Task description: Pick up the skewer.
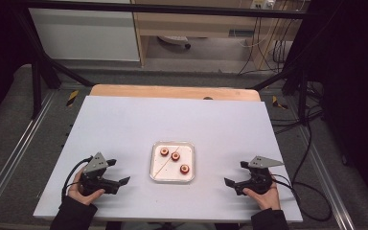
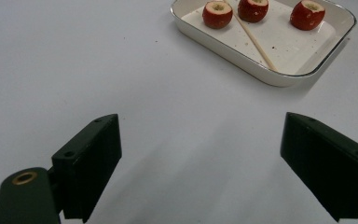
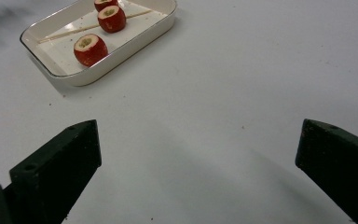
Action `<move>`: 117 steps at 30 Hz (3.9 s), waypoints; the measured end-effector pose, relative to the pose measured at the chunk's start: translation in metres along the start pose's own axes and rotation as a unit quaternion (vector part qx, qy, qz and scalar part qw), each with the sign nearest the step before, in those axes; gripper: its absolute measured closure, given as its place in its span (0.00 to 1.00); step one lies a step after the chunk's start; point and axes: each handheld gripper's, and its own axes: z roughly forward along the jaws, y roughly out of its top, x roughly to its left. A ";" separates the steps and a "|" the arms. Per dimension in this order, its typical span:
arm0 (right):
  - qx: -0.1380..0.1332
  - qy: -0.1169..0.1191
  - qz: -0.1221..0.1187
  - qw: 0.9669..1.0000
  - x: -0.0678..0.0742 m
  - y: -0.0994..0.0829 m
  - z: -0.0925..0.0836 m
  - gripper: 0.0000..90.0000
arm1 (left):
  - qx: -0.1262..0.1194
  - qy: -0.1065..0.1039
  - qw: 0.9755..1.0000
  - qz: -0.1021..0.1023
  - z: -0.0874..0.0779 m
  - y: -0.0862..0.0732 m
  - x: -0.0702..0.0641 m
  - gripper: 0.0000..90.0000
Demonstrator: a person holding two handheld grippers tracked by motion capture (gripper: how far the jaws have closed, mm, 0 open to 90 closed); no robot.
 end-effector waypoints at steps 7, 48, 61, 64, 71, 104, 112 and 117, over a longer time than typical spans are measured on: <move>-0.002 0.000 0.002 1.000 0.000 0.000 -0.001 0.01 | 0.000 0.000 1.000 -0.002 0.000 0.001 -0.003 0.14; 0.007 -0.004 0.005 1.000 0.000 0.000 0.000 0.01 | 0.015 -0.010 1.000 0.011 0.019 0.038 -0.035 0.18; 0.008 -0.004 0.006 1.000 0.001 0.000 0.001 0.01 | 0.032 -0.016 0.999 0.014 0.043 0.065 -0.046 0.26; 0.010 -0.005 0.006 1.000 0.001 0.000 0.001 0.01 | 0.035 -0.012 0.999 0.019 0.048 0.072 -0.050 0.29; 0.011 -0.004 0.006 1.000 0.001 0.000 0.001 0.01 | 0.064 -0.004 0.998 0.006 0.070 0.078 -0.055 0.45; 0.011 -0.001 0.007 1.000 0.001 -0.001 0.002 0.01 | 0.077 0.050 0.995 -0.043 0.097 0.065 -0.074 0.94; 0.013 -0.001 0.006 1.000 0.001 -0.001 0.003 0.01 | 0.070 0.055 0.994 -0.062 0.097 0.064 -0.074 0.98; 0.013 -0.001 0.007 1.000 0.001 -0.001 0.002 0.01 | 0.064 0.054 0.994 -0.071 0.097 0.063 -0.075 0.98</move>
